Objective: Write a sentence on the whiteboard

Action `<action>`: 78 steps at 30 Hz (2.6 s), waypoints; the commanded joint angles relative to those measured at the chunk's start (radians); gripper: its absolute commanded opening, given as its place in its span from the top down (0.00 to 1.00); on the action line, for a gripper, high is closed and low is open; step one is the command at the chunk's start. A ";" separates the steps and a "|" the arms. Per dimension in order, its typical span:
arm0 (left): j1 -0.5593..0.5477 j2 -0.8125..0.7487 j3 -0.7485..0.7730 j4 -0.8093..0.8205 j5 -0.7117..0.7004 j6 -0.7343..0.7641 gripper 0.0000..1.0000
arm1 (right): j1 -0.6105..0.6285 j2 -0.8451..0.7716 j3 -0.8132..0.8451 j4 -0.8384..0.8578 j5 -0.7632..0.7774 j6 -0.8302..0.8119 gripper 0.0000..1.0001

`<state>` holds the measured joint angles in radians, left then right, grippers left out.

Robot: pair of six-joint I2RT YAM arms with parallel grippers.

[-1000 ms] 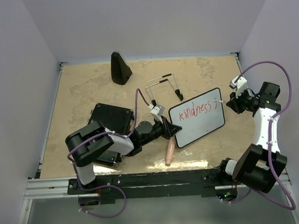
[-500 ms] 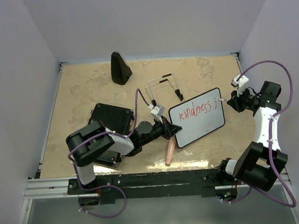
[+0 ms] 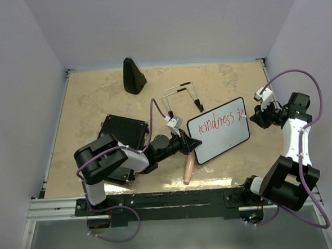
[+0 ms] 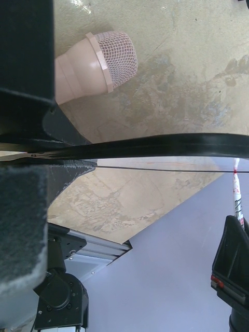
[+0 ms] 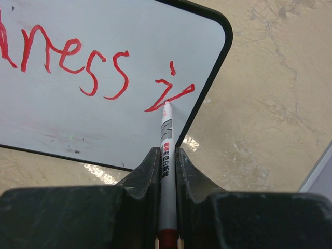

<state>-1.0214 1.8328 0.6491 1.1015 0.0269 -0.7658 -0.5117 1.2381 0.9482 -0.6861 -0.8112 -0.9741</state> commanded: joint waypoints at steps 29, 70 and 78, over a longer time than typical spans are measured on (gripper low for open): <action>-0.002 0.016 -0.002 -0.009 0.038 0.065 1.00 | -0.008 -0.043 0.079 -0.207 -0.042 -0.147 1.00; -0.006 0.088 0.106 0.021 -0.163 -0.076 1.00 | 0.233 -0.196 0.087 -0.529 -0.174 -0.388 1.00; -0.017 0.086 0.076 0.081 -0.185 -0.079 1.00 | 0.268 -0.175 0.086 -0.529 -0.140 -0.460 1.00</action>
<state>-1.0344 1.9160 0.7361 1.0985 -0.0948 -0.8776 -0.2600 1.0588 1.0225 -1.2091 -0.9535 -1.3605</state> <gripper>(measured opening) 0.077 0.135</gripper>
